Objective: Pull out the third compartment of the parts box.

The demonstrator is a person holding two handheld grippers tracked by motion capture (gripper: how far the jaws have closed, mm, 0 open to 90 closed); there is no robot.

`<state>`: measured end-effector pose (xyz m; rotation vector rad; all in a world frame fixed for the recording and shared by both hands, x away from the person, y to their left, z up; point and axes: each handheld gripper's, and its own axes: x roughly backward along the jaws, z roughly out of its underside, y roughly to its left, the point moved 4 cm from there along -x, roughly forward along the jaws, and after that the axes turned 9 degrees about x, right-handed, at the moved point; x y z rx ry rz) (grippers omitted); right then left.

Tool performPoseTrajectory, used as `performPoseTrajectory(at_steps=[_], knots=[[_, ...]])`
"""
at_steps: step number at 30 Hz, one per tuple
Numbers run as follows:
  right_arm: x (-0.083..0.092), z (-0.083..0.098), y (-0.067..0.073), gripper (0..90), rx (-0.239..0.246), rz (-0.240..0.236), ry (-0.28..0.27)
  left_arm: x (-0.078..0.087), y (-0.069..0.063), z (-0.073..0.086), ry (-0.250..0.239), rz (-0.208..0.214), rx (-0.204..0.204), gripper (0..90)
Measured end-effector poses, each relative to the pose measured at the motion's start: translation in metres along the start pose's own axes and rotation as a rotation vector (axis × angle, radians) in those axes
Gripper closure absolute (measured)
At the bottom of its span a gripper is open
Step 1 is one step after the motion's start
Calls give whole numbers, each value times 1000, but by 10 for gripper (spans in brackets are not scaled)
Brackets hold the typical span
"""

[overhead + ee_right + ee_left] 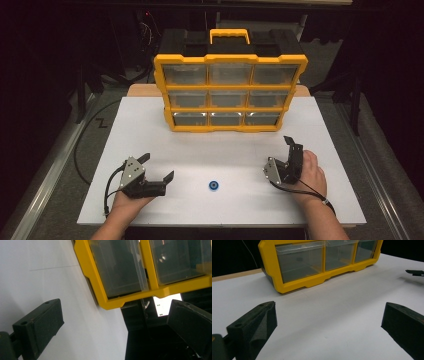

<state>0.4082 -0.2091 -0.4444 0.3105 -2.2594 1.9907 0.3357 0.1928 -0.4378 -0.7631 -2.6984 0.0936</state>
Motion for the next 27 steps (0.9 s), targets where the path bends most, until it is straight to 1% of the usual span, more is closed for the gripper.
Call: performPoseTrajectory(at_steps=[2, 3, 6, 13, 14, 15, 21, 27], knots=[[1, -2, 0, 18, 20, 6, 0, 0, 0, 0, -1, -1, 0, 7], [1, -3, 1, 18, 45, 10, 4, 0, 0, 0, -1, -1, 0, 7], [1, -6, 2, 18, 87, 14, 2, 0, 0, 0, -1, -1, 0, 7], [3, -12, 2, 20, 145, 38, 8, 0, 0, 0, -1, -1, -3, 7], [3, -12, 2, 20, 145, 38, 8, 0, 0, 0, -1, -1, -3, 7], [3, -14, 3, 23, 168, 44, 6, 0, -1, 0, 2, 2, -7, 8], [3, -16, 3, 33, 197, 52, 10, 0, -1, 0, 5, 2, -11, 7], [4, -16, 3, 107, 191, 66, 16, 0, -2, 0, 20, 7, -20, 13]])
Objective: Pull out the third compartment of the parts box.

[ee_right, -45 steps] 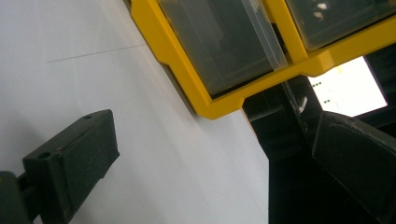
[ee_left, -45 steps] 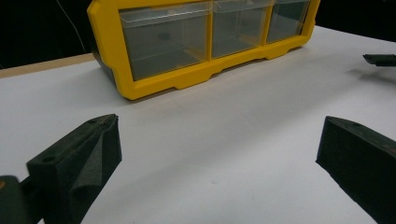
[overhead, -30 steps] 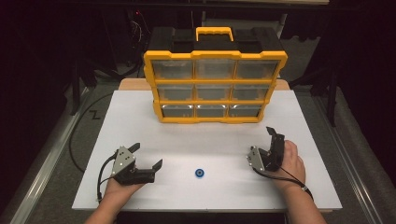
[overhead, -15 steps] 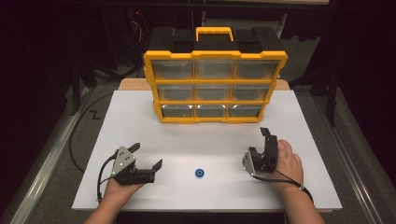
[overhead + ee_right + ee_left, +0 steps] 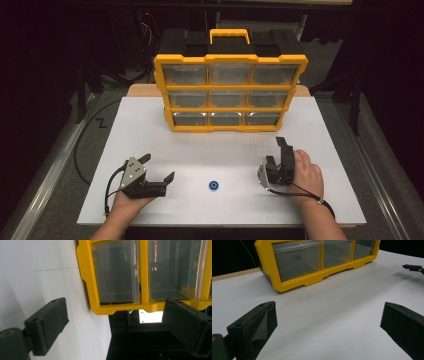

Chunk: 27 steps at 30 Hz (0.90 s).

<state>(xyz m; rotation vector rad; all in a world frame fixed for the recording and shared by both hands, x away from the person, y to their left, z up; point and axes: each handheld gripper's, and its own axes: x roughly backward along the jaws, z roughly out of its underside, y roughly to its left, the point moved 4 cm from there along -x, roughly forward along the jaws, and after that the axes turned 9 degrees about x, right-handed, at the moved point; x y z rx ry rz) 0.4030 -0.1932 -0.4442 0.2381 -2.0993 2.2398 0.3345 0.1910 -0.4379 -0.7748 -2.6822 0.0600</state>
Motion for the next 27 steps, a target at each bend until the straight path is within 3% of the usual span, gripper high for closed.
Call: performPoseTrajectory(at_steps=[8, 16, 24, 27], knots=[[-1, -1, 1, 207, -10, 31, 6, 0, -3, 0, 1, 18, -12, 10], [0, -7, 3, 372, -2, 57, -1, 1, -4, -1, -1, 31, -19, 9], [-1, -9, 2, 410, -7, 59, -1, 1, -3, 0, -31, 23, -34, 4], [-1, -9, -1, 419, -5, 66, -2, 1, -3, 0, -21, 26, -30, 3]])
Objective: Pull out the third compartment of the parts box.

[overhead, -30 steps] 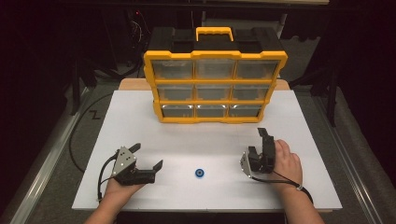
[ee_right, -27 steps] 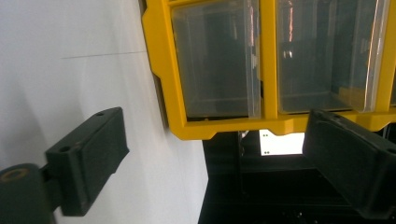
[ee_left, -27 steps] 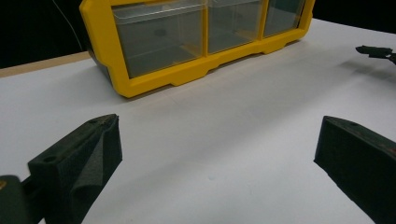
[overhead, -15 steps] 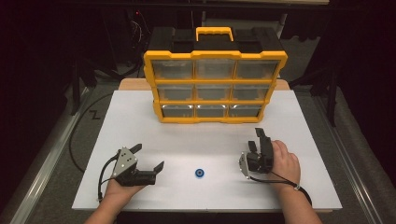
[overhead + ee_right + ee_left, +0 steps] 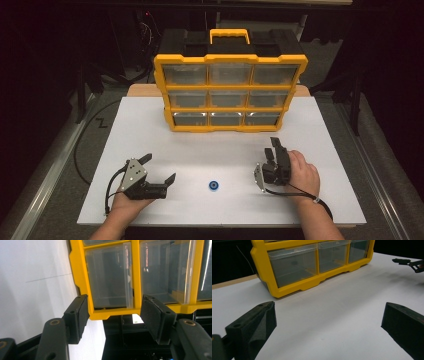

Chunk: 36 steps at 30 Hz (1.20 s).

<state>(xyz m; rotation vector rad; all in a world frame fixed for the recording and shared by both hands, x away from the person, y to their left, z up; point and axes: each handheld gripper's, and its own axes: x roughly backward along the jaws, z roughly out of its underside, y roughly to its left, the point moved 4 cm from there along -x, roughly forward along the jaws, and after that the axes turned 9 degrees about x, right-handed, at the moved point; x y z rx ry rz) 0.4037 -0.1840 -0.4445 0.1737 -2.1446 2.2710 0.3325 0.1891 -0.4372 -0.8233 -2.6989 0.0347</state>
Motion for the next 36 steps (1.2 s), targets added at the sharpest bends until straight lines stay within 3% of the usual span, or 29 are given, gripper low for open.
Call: performPoseTrajectory(at_steps=[9, 20, 21, 36], knots=[[-4, -4, -13, 435, -7, -5, 10, -2, -4, 1, 4, 17, -22, 2], [-12, -7, -27, 463, -2, 22, 24, 0, -2, -1, -14, 3, -17, 2], [-14, -8, -33, 465, 14, 33, 21, 0, -2, -1, -13, 3, -15, 2], [-21, -7, -69, 504, 16, 72, 25, 0, -1, -1, -18, 2, -14, 2]])
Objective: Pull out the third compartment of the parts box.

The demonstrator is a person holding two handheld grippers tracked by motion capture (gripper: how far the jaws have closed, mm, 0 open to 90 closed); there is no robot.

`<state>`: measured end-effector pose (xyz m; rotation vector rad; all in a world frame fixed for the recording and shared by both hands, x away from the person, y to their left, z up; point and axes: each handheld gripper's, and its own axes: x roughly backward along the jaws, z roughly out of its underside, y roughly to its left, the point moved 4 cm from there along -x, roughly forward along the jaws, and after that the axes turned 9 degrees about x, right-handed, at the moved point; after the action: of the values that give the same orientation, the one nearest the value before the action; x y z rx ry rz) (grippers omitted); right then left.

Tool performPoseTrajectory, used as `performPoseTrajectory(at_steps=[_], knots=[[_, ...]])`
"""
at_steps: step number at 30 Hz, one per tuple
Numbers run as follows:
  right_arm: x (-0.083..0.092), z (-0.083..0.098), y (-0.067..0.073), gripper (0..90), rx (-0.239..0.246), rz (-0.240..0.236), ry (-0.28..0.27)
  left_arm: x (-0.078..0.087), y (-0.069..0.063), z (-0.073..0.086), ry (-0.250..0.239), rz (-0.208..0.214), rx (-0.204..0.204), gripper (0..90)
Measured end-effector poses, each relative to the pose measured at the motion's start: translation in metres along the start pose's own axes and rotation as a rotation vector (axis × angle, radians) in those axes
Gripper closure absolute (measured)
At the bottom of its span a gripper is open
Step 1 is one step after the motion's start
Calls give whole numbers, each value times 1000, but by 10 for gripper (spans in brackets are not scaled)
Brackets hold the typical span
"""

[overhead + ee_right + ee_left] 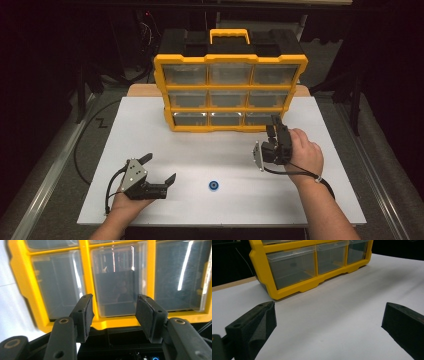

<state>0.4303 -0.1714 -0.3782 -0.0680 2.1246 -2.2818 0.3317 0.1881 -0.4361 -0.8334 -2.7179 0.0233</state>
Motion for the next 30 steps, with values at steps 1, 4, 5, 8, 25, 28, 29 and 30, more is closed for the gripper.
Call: performPoseTrajectory(at_steps=[1, 4, 5, 8, 25, 28, 29, 30], knots=[[0, 1, -3, 508, 7, 2, 8, 0, 0, 0, -2, 1, 3, 2], [-2, 1, -9, 522, -5, 4, 12, 0, 1, 0, -4, -1, 11, 2], [-3, 1, -11, 526, -9, 9, 5, 0, 1, 0, -4, -1, 11, 2], [-4, 0, -18, 536, 9, 17, 5, 1, 3, 0, -16, -1, 18, 2], [-13, -4, -57, 563, 5, 49, 5, 6, 4, -3, -71, 21, 43, 2], [-15, -4, -61, 565, 9, 51, 7, 7, 4, -3, -77, 27, 52, 2], [-16, -4, -64, 569, 1, 52, 13, 7, 4, -3, -77, 26, 45, 2], [-16, -4, -64, 569, 1, 52, 13, 7, 4, -3, -77, 26, 45, 2]])
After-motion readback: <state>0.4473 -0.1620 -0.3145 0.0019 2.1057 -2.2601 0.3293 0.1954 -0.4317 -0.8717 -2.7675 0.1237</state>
